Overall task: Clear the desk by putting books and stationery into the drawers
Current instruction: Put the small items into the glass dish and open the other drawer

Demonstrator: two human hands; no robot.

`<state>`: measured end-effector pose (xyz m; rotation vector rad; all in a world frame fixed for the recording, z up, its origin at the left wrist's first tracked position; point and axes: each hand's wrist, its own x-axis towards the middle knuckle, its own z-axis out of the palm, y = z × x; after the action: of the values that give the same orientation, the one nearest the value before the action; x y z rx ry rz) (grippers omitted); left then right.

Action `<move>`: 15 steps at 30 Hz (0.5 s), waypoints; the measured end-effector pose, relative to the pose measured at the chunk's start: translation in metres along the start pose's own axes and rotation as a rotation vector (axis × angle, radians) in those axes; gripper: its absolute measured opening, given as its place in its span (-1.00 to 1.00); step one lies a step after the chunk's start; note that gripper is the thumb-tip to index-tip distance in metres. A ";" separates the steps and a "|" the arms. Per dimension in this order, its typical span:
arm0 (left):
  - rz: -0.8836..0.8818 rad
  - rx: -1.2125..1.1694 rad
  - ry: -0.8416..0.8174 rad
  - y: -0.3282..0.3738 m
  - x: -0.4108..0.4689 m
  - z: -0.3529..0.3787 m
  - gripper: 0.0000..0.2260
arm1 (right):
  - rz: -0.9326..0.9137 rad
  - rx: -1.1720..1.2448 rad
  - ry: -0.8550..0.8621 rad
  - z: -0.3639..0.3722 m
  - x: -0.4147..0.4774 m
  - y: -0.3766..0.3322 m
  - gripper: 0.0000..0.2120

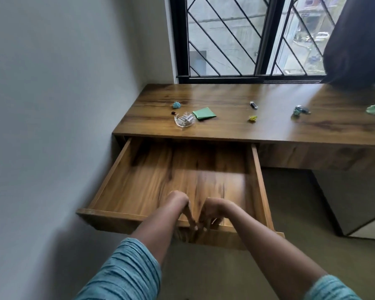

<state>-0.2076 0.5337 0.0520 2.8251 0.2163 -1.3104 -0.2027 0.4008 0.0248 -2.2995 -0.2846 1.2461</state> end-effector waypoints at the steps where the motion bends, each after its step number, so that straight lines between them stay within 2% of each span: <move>1: -0.007 -0.012 -0.011 0.000 -0.002 0.004 -0.67 | 0.018 0.024 -0.084 0.003 -0.002 -0.001 -0.86; 3: -0.045 -0.072 -0.045 0.000 -0.007 0.013 -0.62 | 0.049 0.025 -0.230 0.006 -0.003 0.001 -0.88; 5: -0.066 -0.057 -0.069 -0.001 -0.007 0.013 -0.67 | 0.082 0.021 -0.310 0.004 -0.002 0.000 -0.85; 7: -0.120 -0.120 -0.114 -0.009 -0.005 0.007 -0.61 | 0.135 0.059 -0.334 -0.003 0.003 -0.004 -0.76; 8: -0.144 -0.161 -0.195 -0.013 -0.001 0.004 -0.56 | 0.157 0.078 -0.333 -0.008 0.005 -0.006 -0.77; 10: -0.136 -0.292 -0.317 -0.019 0.013 -0.008 -0.59 | 0.151 0.120 -0.275 -0.022 0.010 -0.015 -0.89; 11: -0.136 -0.372 -0.271 -0.022 0.023 -0.019 -0.62 | 0.121 0.144 -0.200 -0.031 0.014 -0.019 -0.94; 12: -0.128 -0.450 -0.158 -0.025 0.031 -0.032 -0.65 | 0.080 0.160 -0.098 -0.043 0.019 -0.024 -0.94; 15: -0.041 -0.460 0.280 -0.033 0.056 -0.083 -0.71 | -0.027 0.164 0.246 -0.088 0.038 -0.041 -0.96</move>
<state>-0.1129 0.5794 0.0644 2.5936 0.5095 -0.7392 -0.1063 0.4218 0.0584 -2.2682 -0.1210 0.9247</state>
